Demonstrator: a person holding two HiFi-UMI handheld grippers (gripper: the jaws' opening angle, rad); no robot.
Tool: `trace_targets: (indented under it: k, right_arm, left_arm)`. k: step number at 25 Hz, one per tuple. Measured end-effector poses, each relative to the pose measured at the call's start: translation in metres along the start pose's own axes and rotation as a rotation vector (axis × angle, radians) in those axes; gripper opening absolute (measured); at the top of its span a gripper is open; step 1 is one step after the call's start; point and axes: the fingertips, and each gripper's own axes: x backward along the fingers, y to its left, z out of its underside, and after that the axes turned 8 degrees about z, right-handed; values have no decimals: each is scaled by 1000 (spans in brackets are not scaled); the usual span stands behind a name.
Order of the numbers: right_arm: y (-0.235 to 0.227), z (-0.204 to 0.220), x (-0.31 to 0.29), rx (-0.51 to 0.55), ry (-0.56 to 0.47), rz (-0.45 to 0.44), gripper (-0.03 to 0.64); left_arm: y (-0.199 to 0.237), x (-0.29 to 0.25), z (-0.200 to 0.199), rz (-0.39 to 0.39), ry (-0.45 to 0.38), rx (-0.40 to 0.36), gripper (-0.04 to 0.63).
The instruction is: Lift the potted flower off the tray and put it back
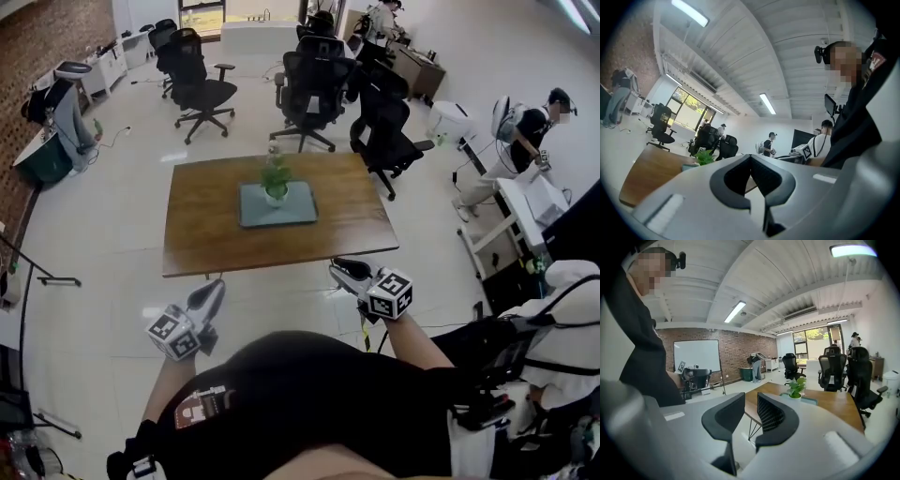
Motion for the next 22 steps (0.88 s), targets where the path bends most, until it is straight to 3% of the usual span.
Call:
trace_targets:
  k: [5, 11, 17, 22]
  right_arm:
    - [-23, -21, -59, -29, 2, 81, 100]
    - [-48, -24, -111, -39, 39, 81, 112]
    - [-106, -26, -152, -49, 34, 31, 115]
    - [-179, -32, -191, -23, 34, -76, 118]
  left_arm:
    - [73, -25, -33, 77, 35, -3, 0]
    - [135, -60, -42, 106, 49, -8, 0]
    - [175, -93, -28, 44, 71, 15, 0]
    - [203, -146, -29, -71, 36, -1, 0]
